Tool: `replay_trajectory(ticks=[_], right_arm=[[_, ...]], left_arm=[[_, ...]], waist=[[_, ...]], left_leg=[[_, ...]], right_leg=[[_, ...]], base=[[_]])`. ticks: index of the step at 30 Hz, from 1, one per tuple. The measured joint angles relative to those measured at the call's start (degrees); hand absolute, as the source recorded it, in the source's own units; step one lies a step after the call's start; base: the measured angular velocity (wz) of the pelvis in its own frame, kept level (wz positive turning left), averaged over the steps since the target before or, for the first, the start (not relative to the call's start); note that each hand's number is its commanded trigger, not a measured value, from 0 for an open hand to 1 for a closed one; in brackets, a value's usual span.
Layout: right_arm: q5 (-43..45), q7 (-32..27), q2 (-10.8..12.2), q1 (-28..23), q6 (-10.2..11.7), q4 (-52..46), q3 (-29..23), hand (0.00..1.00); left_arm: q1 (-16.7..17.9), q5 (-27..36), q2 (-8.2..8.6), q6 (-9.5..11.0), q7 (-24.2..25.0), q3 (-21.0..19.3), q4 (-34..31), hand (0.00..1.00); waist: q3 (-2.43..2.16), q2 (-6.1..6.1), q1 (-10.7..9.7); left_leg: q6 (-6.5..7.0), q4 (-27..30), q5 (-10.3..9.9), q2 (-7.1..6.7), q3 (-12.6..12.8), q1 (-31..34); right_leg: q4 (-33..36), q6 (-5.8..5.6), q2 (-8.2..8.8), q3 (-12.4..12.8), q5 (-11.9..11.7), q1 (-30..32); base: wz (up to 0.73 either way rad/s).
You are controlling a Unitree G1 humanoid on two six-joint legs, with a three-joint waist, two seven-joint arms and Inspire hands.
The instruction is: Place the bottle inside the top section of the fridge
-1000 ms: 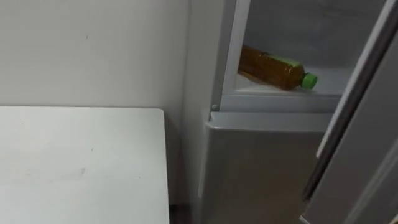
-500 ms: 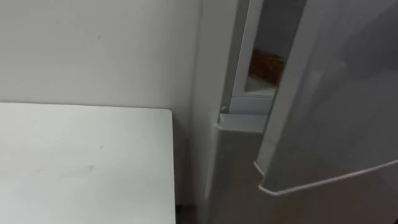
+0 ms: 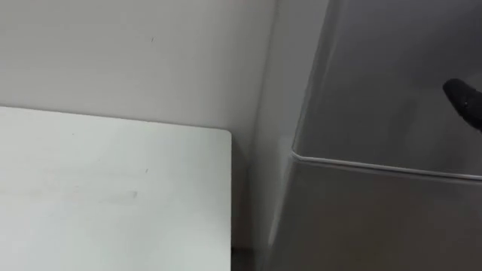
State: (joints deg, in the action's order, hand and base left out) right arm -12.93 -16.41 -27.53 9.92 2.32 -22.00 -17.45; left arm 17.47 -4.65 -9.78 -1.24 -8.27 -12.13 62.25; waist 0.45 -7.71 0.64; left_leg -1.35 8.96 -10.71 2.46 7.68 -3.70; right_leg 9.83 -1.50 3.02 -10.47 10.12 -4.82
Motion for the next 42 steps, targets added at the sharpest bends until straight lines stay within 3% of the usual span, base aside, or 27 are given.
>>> replay_trajectory(ticks=[17, 23, 28, 31, 35, 42], right_arm=[[-2.27, 4.59, -0.63, 5.3, 0.32, 8.58, 1.65, 0.0], [-2.59, 6.31, -1.52, 7.17, 2.16, 13.84, 2.81, 0.0], [-2.59, 7.25, -1.58, 8.92, 3.32, 17.83, 3.33, 0.0], [-3.87, 7.38, -3.33, 9.97, 4.59, 21.42, 4.86, 0.0], [-4.25, 7.88, -4.82, 11.66, 4.61, 25.56, 6.16, 0.0], [-6.36, 7.81, -4.85, 13.74, 3.84, 28.83, 6.46, 0.0]], left_arm=[[-0.35, -3.5, -0.31, -1.28, 0.06, 0.22, -0.36, 0.0], [-0.5, -5.03, -0.62, -1.43, 0.8, 1.39, -0.37, 0.0], [-0.69, -6.31, -0.66, -3.39, 1.6, 1.85, -0.39, 0.0], [-0.95, -6.3, -1.01, -3.79, 1.61, 2.8, -0.39, 0.0], [-0.99, -6.39, -1.41, -3.89, 1.61, 2.83, -0.79, 0.0], [0.09, -6.35, -2.16, -4.81, 1.69, 3.05, -2.08, 0.0]], waist=[[0.0, 0.44, -0.15], [-0.03, 0.39, -0.09], [-0.08, 0.43, -0.07], [-0.34, 0.4, -0.06], [-0.5, 0.33, 0.26], [-0.58, 0.16, 1.25]], left_leg=[[-0.01, 1.61, 0.0, 0.14, -0.52, 0.08], [0.03, 2.26, 0.02, 0.15, -0.33, 0.1], [0.04, 2.83, 0.03, 0.24, -0.32, 0.19], [0.14, 2.96, 0.1, 0.24, -0.33, 0.22], [0.23, 3.76, 0.16, 0.29, -0.35, 0.3], [0.37, 4.04, 0.44, 0.07, -0.41, 0.44]], right_leg=[[0.63, 0.35, 0.11, -0.51, -0.25, -0.72], [0.78, 0.46, 0.21, -0.51, -0.33, -0.38], [0.81, 0.53, 0.22, -0.55, -0.39, -0.36], [0.82, 0.52, 0.26, -0.62, -0.62, -0.37], [0.78, 0.38, 0.27, -0.62, -0.98, -0.64], [0.8, -0.41, 0.53, -0.63, -1.3, -0.74]], base=[[0.01], [0.0], [0.0], [0.0], [0.0], [0.0]])
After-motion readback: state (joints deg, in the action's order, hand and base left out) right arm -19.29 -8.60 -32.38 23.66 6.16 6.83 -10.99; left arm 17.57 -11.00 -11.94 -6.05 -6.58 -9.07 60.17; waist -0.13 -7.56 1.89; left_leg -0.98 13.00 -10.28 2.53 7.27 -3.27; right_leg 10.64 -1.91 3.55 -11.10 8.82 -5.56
